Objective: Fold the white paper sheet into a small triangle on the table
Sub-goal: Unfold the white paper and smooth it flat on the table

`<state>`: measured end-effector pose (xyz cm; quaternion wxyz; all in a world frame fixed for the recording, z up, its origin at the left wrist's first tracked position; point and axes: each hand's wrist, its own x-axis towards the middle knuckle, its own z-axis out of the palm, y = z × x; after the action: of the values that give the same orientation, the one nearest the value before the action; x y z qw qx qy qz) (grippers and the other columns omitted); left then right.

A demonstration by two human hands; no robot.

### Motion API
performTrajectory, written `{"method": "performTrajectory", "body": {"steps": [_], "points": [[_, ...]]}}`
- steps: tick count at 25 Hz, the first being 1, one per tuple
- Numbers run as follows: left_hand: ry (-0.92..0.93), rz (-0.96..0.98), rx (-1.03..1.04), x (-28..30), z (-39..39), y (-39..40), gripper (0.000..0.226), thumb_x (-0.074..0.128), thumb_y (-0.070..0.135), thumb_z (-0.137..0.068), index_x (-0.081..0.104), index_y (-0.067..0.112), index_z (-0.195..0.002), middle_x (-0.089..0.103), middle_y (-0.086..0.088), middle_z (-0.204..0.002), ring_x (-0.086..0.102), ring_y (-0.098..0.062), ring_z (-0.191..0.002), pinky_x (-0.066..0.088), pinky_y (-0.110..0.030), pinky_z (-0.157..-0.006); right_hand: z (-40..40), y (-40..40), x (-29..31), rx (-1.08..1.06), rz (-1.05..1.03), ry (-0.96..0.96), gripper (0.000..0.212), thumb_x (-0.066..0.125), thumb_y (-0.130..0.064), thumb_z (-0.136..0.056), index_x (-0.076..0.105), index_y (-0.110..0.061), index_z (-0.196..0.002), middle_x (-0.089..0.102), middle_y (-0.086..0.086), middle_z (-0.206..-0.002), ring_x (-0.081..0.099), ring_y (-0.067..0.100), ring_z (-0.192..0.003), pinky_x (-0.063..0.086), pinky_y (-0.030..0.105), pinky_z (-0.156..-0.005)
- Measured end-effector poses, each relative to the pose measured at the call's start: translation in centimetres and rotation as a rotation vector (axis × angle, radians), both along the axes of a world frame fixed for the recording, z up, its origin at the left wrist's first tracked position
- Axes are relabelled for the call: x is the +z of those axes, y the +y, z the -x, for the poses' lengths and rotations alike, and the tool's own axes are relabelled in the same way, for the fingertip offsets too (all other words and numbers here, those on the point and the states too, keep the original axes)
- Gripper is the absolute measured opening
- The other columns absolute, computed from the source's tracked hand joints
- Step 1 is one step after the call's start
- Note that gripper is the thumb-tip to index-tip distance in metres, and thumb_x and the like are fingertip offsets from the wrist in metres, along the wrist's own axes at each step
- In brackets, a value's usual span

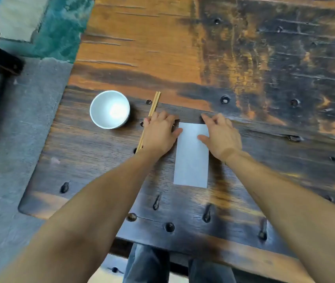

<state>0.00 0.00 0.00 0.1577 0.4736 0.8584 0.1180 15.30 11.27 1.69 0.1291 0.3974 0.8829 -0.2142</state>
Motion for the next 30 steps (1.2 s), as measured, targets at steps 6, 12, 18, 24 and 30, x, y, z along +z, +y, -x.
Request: {"method": "performTrajectory", "body": {"steps": [6,12,18,24,30], "points": [[-0.016,0.004,-0.038,-0.4,0.4,1.2,0.032,0.061,0.039,-0.089,0.062,0.028,-0.12,0.057,0.001,-0.109,0.042,-0.024,-0.115,0.024,-0.039,-0.09,-0.2,-0.9,-0.8,-0.009,-0.091,0.029,0.051,0.06,-0.034,-0.094,0.043,-0.029,-0.142,0.041,0.005,-0.123,0.04,0.027,-0.114,0.041,0.043,-0.091],[-0.026,-0.016,-0.056,-0.3,0.8,1.2,0.021,0.065,0.037,-0.087,0.066,0.027,-0.105,0.056,0.002,-0.104,0.044,-0.022,-0.11,0.019,-0.035,-0.082,-0.3,-1.2,-0.6,-0.025,-0.104,0.074,0.04,0.062,-0.031,-0.093,0.054,-0.027,-0.132,0.043,0.003,-0.125,0.041,0.026,-0.114,0.041,0.044,-0.093],[-0.059,-0.02,-0.035,-0.3,1.0,1.5,0.018,0.065,0.037,-0.087,0.067,0.028,-0.103,0.057,0.003,-0.102,0.044,-0.022,-0.109,0.018,-0.034,-0.08,-0.5,-1.1,-0.9,-0.015,-0.117,0.076,0.04,0.062,-0.032,-0.093,0.054,-0.025,-0.132,0.045,0.003,-0.125,0.044,0.026,-0.114,0.04,0.043,-0.093],[-0.147,-0.004,0.016,-0.3,0.7,1.9,0.008,0.063,0.033,-0.087,0.068,0.029,-0.091,0.052,0.009,-0.089,0.045,-0.019,-0.103,0.021,-0.033,-0.08,-0.8,-1.0,-1.2,-0.016,-0.116,0.119,0.044,0.066,-0.03,-0.091,0.054,-0.024,-0.133,0.047,0.004,-0.124,0.045,0.026,-0.112,0.04,0.042,-0.089],[-0.383,-0.125,0.004,0.5,-0.1,1.5,0.005,0.069,0.022,-0.085,0.065,0.02,-0.084,0.057,0.003,-0.091,0.056,-0.014,-0.082,0.05,-0.033,-0.074,-0.7,-1.1,-0.9,-0.084,-0.119,0.164,0.053,0.073,-0.031,-0.085,0.049,-0.024,-0.132,0.048,0.004,-0.124,0.045,0.026,-0.113,0.04,0.041,-0.089]]}}
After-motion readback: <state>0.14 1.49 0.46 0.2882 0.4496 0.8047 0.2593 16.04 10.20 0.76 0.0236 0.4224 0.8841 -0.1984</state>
